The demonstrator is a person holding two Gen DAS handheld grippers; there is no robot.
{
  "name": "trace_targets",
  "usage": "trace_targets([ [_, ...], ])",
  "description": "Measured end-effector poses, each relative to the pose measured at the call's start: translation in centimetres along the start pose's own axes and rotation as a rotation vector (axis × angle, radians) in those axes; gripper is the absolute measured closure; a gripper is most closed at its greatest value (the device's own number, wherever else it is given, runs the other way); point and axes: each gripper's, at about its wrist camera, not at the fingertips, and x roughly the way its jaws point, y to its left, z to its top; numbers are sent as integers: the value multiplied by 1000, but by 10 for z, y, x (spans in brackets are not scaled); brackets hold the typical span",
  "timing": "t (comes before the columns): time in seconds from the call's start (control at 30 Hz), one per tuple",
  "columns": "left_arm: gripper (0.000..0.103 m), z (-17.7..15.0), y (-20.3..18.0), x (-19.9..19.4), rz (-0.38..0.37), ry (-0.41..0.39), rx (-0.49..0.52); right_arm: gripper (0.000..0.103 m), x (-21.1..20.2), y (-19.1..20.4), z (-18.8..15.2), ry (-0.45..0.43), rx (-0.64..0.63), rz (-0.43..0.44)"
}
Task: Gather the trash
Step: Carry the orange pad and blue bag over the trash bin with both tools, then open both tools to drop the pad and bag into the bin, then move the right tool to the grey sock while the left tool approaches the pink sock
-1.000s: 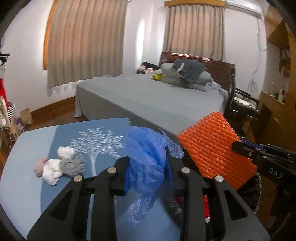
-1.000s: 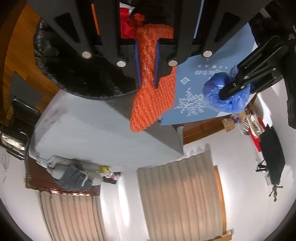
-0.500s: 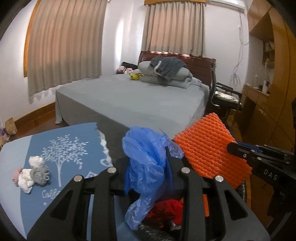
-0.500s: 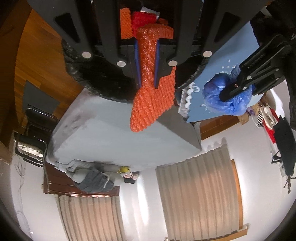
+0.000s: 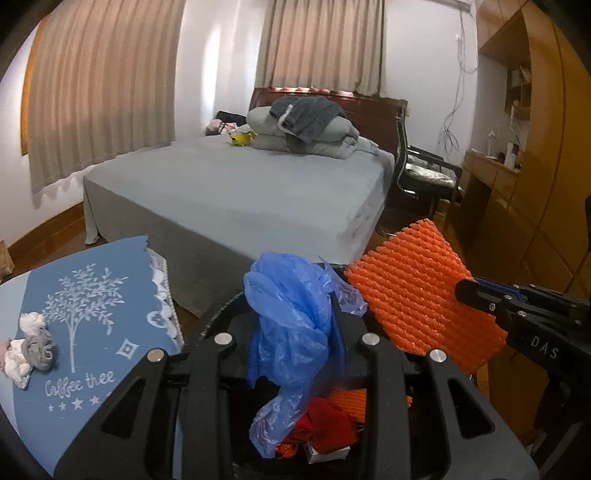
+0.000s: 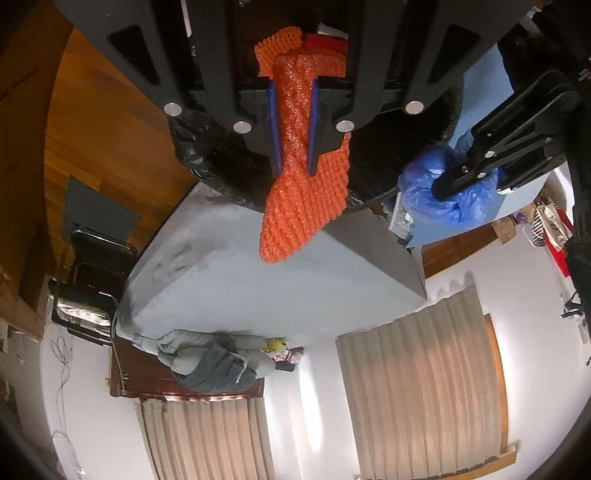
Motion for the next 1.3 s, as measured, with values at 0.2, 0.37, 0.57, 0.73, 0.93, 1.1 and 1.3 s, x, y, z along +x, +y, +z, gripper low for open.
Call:
trace_targets([
  [0.2, 47, -4, -2, 7, -10, 16, -2, 84, 8, -8, -5, 21, 7, -15],
  [0.37, 39, -6, 3, 5, 13, 20, -12, 71, 11, -12, -8, 29, 14, -20],
  [0.57, 26, -6, 22, -6, 69, 2, -44, 25, 7, -7, -8, 11, 9, -35],
  [0.73, 17, -5, 46, -24, 140, -24, -74, 11, 2, 2, -7, -11, 3, -36],
  [0.93, 15, -7, 83, -49, 225, -44, -111, 7, 3, 21, -4, -17, -22, -4],
  [1.1, 14, -14, 112, -69, 296, -56, -136, 7, 8, 44, -2, -16, -43, 31],
  [1.3, 14, -25, 146, -92, 375, -55, -166, 7, 20, 84, -1, -4, -69, 92],
])
